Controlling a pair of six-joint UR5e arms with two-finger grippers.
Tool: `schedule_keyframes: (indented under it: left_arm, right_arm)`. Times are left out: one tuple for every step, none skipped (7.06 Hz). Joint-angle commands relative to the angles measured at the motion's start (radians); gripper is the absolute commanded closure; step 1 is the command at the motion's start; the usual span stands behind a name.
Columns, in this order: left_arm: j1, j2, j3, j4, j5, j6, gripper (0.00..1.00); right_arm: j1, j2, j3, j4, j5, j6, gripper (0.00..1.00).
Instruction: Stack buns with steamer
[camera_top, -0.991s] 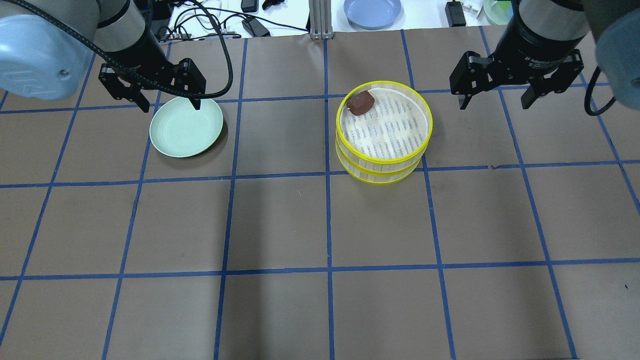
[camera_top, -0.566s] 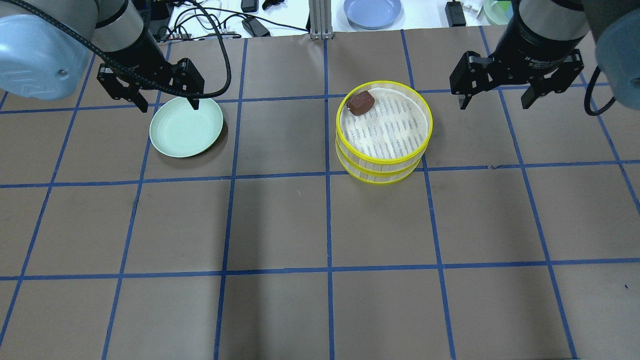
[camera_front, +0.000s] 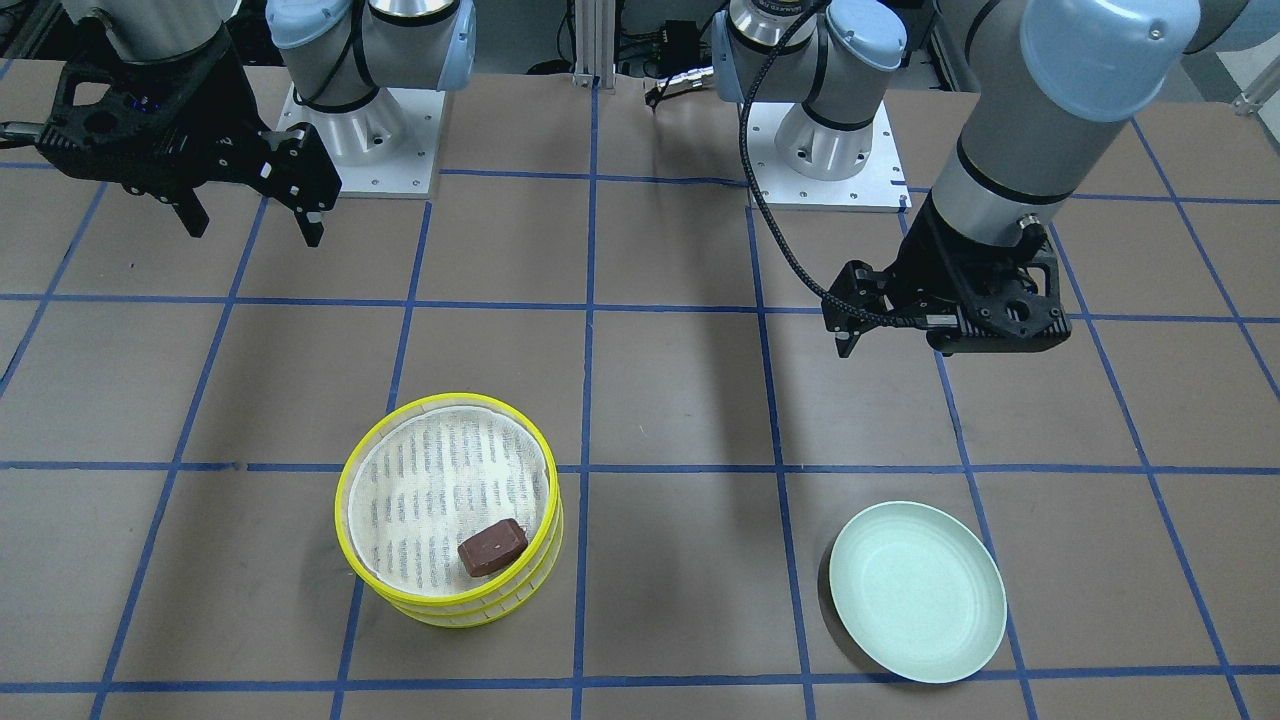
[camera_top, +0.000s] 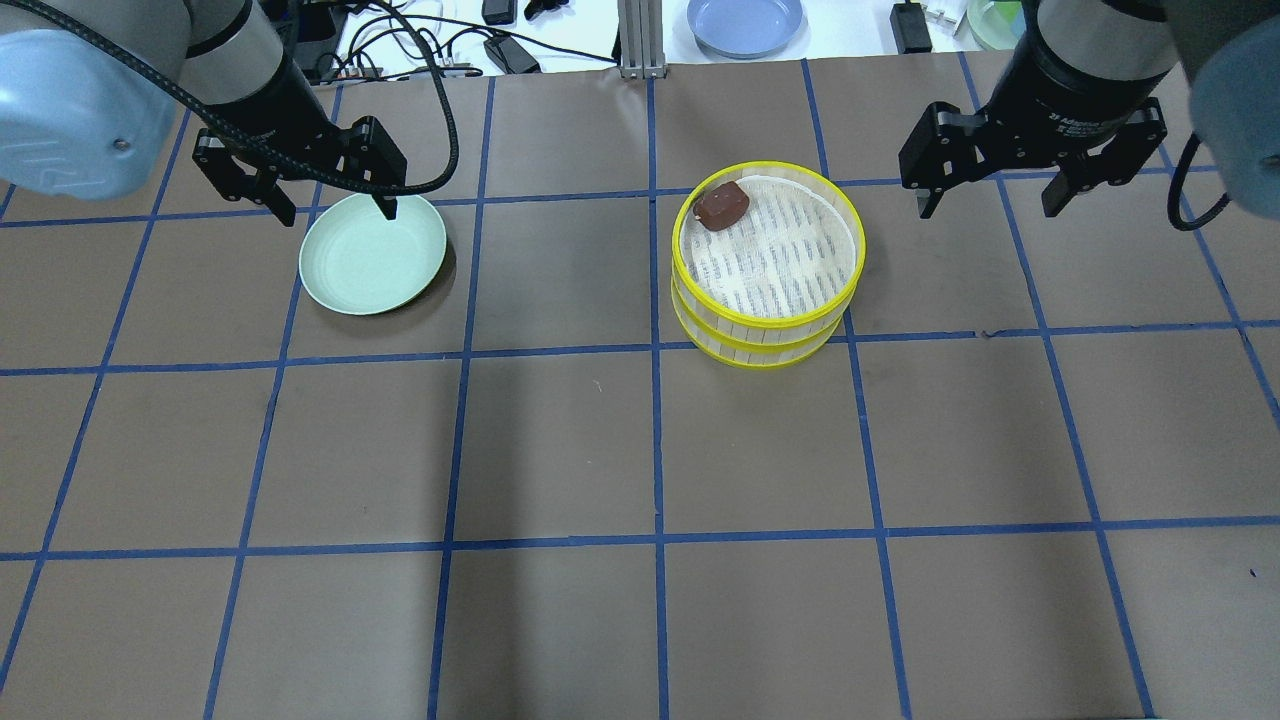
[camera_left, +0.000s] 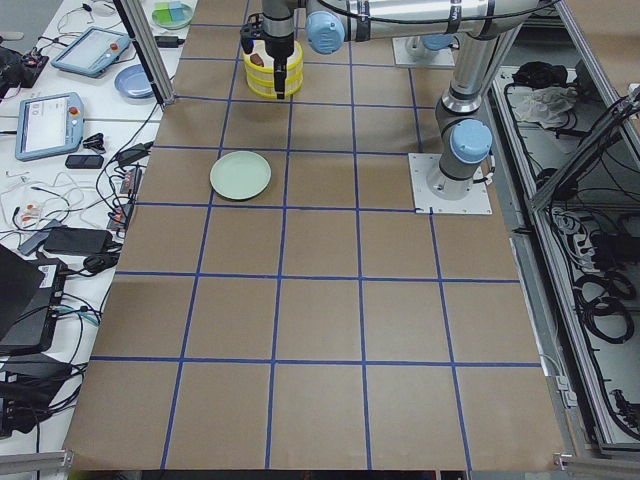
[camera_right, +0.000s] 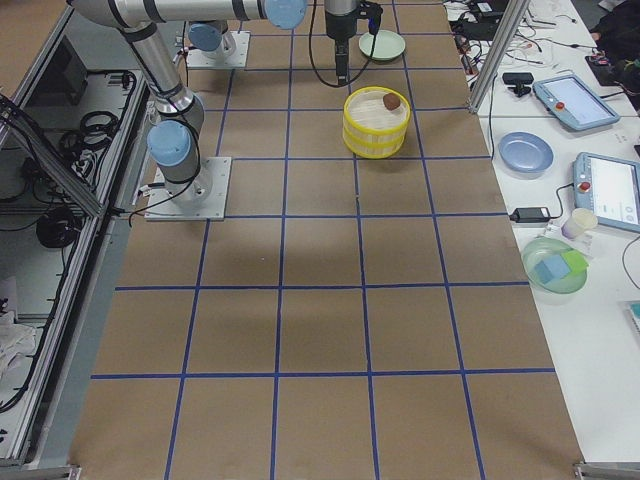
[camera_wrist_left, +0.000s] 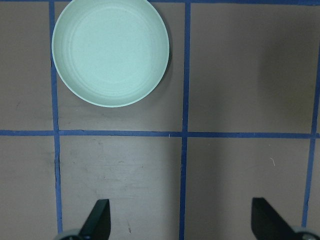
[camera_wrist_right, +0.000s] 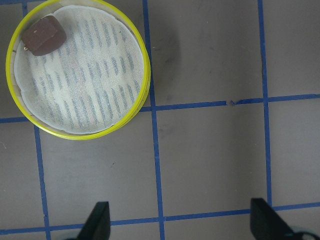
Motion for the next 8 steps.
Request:
schedule_keyframes:
  left_arm:
    - [0.005,0.001,0.0,0.0,-0.004,0.0,0.0]
    - [0.007,0.004,0.0,-0.001,-0.004,0.002,0.0]
    - [0.007,0.016,0.0,-0.006,-0.003,0.002,0.0]
    - [0.007,0.025,0.0,-0.009,-0.001,0.002,0.0]
    - [0.008,0.031,0.0,-0.011,0.002,0.003,0.0]
    - [0.008,0.031,-0.001,-0.011,0.002,0.005,0.0]
    - [0.008,0.028,-0.001,-0.012,0.002,0.003,0.0]
    - [0.01,0.027,-0.007,-0.011,-0.001,0.003,0.0]
  right_arm:
    - [0.0,0.0,0.0,-0.002,0.0,0.0,0.0]
    - [0.0,0.002,0.0,-0.002,0.0,0.0,0.0]
    - [0.0,0.003,0.0,0.0,-0.002,0.0,0.0]
    - [0.0,0.002,0.002,0.001,0.0,0.001,0.0]
    - [0.0,0.002,0.002,0.001,-0.002,0.001,0.0]
    - [0.0,0.003,0.002,0.0,0.0,0.001,0.0]
    - [0.0,0.003,0.002,0.0,0.0,0.001,0.0]
    - [0.0,0.005,0.002,-0.002,0.002,0.001,0.0]
